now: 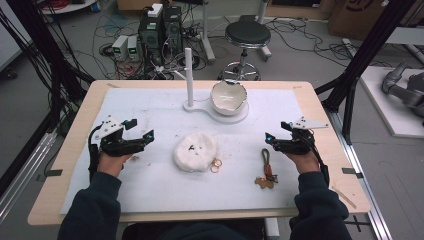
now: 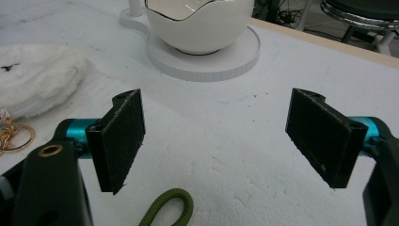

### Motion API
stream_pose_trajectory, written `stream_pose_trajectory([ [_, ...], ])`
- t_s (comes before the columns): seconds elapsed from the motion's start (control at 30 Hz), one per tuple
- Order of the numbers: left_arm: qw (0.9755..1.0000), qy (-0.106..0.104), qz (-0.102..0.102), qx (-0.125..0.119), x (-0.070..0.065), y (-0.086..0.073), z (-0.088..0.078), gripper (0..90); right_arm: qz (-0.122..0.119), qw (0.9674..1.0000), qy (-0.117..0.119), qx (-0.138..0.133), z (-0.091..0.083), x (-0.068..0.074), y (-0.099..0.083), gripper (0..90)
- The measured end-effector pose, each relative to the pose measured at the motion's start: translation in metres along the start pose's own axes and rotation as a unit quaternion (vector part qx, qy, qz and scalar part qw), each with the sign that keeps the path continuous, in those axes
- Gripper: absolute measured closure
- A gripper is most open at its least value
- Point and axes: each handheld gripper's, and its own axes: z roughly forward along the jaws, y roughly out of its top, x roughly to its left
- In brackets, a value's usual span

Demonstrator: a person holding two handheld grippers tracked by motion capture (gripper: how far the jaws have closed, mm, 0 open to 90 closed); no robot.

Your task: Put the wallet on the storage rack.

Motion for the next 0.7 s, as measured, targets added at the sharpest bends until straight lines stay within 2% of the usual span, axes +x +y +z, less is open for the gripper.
stream_pose_trajectory([
  [0.3, 0.9999, -0.009, -0.002, 0.009, -0.006, -0.002, 0.006, 19.4, 0.009, 0.9999, 0.006, 0.001, 0.001, -0.002, -0.001, 20.5],
  [0.57, 0.9976, -0.045, -0.018, 0.048, -0.018, -0.006, 0.019, 22.5, -0.001, 0.9999, 0.01, 0.004, 0.0, 0.004, 0.0, 20.7],
  [0.6, 0.9965, -0.053, -0.024, 0.059, -0.022, -0.009, 0.023, 22.5, -0.003, 0.9999, 0.009, 0.004, 0.0, 0.005, 0.0, 20.7],
  [0.63, 0.9965, -0.053, -0.024, 0.059, -0.022, -0.009, 0.023, 22.5, -0.003, 0.9999, 0.009, 0.004, 0.0, 0.005, 0.0, 20.7],
  [0.7, 0.995, -0.059, -0.024, 0.076, -0.027, -0.011, 0.028, 22.5, -0.003, 0.9999, 0.012, 0.007, 0.001, 0.008, -0.001, 20.7],
])
